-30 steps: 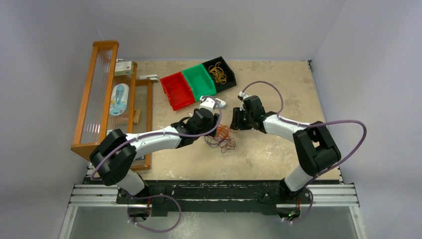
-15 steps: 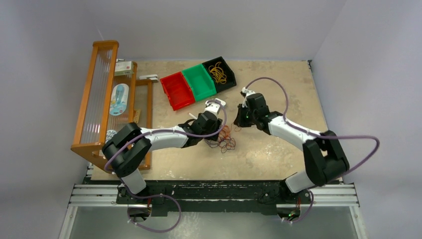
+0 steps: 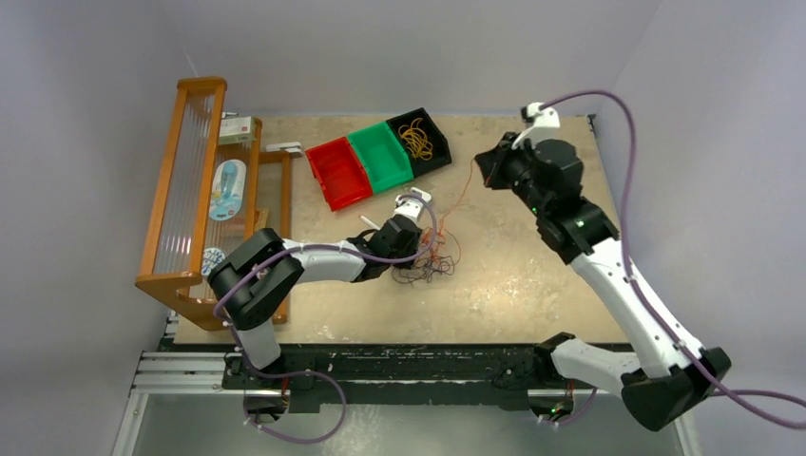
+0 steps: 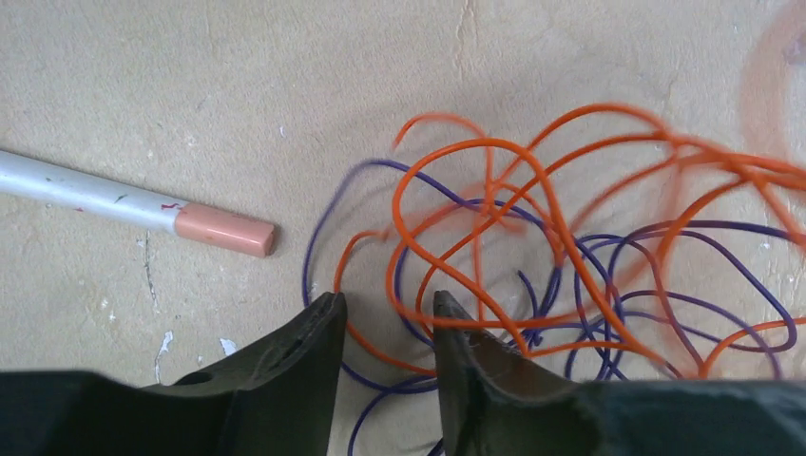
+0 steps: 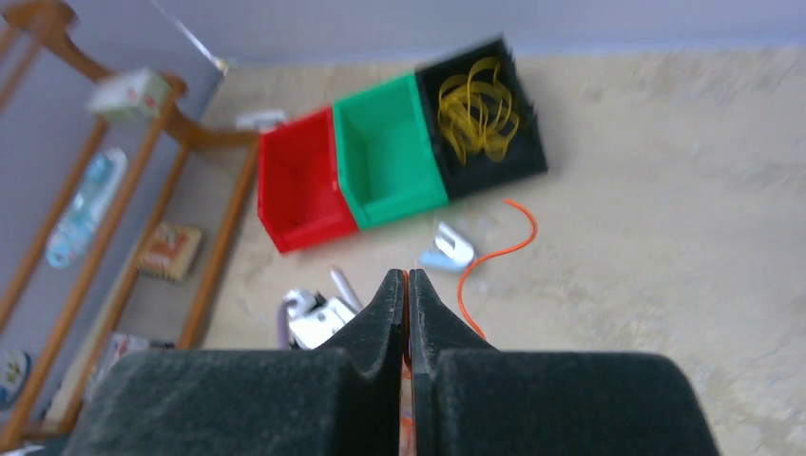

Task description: Untangle the cables

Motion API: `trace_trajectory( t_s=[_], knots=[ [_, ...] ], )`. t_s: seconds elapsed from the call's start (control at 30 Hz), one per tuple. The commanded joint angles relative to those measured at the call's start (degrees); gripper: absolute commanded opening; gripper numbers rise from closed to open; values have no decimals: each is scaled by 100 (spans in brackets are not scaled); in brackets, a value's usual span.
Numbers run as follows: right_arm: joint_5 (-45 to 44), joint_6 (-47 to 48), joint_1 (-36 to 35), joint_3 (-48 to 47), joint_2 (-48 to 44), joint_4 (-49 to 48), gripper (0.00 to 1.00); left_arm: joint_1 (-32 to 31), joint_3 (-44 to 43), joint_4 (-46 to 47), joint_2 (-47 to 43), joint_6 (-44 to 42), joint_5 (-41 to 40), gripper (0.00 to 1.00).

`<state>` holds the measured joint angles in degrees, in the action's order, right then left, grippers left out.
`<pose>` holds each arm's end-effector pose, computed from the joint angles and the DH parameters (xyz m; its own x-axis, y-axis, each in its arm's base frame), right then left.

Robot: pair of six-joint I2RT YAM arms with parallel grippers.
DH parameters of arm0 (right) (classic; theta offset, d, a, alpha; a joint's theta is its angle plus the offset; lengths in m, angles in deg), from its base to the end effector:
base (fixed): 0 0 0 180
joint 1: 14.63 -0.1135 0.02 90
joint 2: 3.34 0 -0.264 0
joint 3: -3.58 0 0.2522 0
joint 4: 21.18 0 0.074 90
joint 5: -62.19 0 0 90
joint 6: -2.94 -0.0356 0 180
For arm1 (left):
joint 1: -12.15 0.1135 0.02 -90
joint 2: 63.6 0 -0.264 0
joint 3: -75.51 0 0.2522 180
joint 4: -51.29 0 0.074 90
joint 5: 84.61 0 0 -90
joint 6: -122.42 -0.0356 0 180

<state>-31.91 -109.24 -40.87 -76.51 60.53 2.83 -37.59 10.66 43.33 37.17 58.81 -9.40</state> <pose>0.2293 0.1102 0.4061 -0.2551 0.2941 -0.9211 -0.3036 0.8801 0.3651 0.2342 -0.2625 0.1497 -0.6764 0.1337 -0.7243 0.3553 0.9206 -0.1619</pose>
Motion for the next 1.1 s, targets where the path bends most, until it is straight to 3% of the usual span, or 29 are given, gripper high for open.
trace_trajectory(
  t_s=[0.0,0.6,1.07],
  knots=[
    [-835,336,5,-790,-357,229,0,0,12,146,187,58,-24,36],
    [-2755,1862,11,-2168,-1157,-382,0,0,21,213,533,112,-181,0],
    [-3307,2970,5,-2666,-1529,-1165,0,1,125,245,593,85,-341,0]
  ],
)
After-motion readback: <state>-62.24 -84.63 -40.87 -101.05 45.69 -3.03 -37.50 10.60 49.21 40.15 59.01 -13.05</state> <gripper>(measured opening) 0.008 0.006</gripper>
